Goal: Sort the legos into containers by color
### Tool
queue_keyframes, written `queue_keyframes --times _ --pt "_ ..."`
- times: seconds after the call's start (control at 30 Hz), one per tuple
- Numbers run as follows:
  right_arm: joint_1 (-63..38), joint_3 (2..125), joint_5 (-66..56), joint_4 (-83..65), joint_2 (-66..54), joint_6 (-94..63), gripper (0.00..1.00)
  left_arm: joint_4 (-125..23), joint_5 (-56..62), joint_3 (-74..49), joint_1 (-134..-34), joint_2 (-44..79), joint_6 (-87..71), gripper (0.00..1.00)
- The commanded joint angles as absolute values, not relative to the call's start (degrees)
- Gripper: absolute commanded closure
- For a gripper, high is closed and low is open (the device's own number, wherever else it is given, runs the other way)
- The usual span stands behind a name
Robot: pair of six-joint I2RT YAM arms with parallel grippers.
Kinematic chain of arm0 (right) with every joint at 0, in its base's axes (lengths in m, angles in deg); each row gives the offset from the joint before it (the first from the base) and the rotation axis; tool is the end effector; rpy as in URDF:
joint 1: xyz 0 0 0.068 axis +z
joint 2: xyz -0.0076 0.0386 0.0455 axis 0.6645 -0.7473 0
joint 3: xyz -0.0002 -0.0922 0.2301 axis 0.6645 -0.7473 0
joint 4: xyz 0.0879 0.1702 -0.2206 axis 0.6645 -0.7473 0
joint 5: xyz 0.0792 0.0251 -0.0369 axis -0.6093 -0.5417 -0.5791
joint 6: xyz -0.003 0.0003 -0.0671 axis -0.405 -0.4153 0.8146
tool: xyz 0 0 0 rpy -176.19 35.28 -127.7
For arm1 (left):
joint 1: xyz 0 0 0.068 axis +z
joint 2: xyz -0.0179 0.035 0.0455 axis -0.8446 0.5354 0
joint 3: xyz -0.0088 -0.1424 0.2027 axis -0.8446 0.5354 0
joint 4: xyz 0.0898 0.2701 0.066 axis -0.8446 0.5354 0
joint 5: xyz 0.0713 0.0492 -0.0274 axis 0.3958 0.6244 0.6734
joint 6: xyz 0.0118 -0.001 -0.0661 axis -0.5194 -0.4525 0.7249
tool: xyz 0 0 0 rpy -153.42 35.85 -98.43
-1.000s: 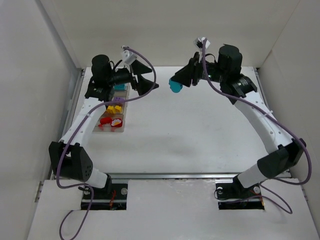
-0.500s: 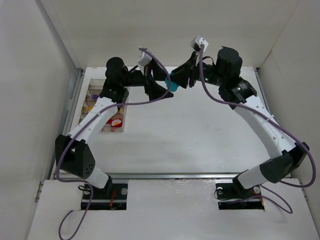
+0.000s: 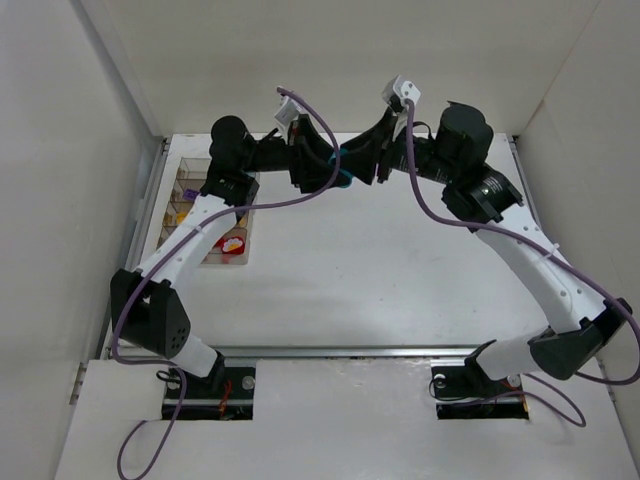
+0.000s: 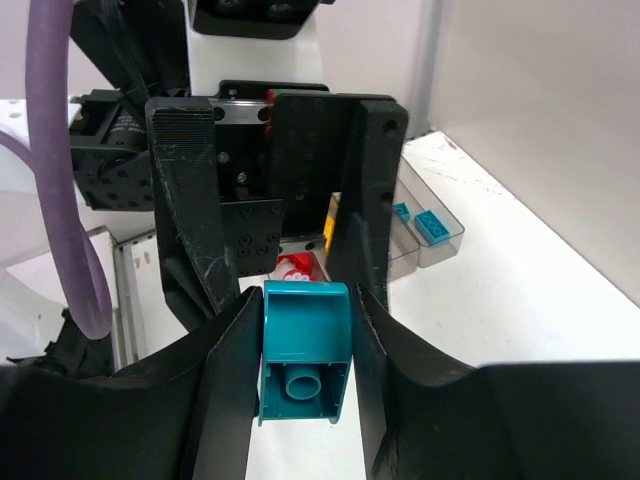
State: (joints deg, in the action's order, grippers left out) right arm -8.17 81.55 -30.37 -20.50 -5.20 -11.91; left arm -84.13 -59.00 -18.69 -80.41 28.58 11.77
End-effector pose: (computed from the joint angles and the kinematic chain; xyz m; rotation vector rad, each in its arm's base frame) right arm 0.2803 0.2201 0.4724 -0.8606 1.3863 0.9384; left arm 0.3243 -0.1910 0.4100 1.1127 1.1343 -1.4290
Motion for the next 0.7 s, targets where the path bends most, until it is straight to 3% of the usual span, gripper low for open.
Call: queue_keyframes --times 0.0,0.07,0.2,0.23,0.27,0.3,0.33,0.43,0.47,0.57,0.63,0.67 --pt "-6.8 80.9 -28.8 -16.8 -2.4 -11.5 1.0 -88.0 -60.1 -18.7 -80.7 25.5 13.1 0.46" --pt "-6.8 80.9 -28.2 -16.8 -1.9 -11.5 1.0 -88.0 -60.1 -18.2 -80.7 25.0 13.1 0.52" --pt "-6.8 80.4 -28.2 -16.3 -1.9 -12.6 1.0 -88.0 -60.7 -18.2 -81.3 24.5 13.6 0.8" --pt "-6.8 79.9 -28.2 -16.3 -1.9 -12.6 1.0 -88.0 -60.7 -18.2 -81.3 24.5 13.6 0.93" --pt "-6.3 79.9 -28.2 -16.3 -1.9 -12.6 1.0 -88.0 -60.7 -18.2 -81.3 24.5 13.6 1.0" --pt "-6.3 79.9 -28.2 -16.3 -1.9 -12.6 1.0 -88.0 -60.7 -17.7 -81.3 24.5 13.6 1.0" --pt "-6.3 79.9 -27.7 -16.3 -1.9 -13.1 0.92 -88.0 -60.7 -17.7 -81.3 24.5 13.6 1.0" --pt "-6.3 79.4 -26.3 -16.3 -1.9 -13.9 0.2 -88.0 -60.1 -16.0 -81.3 23.9 13.6 1.0" --pt "-6.3 78.8 -25.3 -16.3 -1.9 -14.7 0.0 -88.0 -60.1 -15.4 -80.7 23.4 13.6 1.0" --pt "-6.3 78.0 -18.6 -16.3 -0.8 -16.8 0.0 -88.0 -56.7 -10.8 -77.2 22.9 12.3 1.0" --pt "-6.3 76.6 -13.1 -16.3 0.7 -19.2 0.0 -79.6 -52.3 -9.7 -75.0 22.9 7.8 1.0" --pt "-6.8 76.1 -8.1 -16.3 0.7 -19.8 0.0 -73.6 -50.0 -10.6 -74.1 22.9 -2.0 1.0"
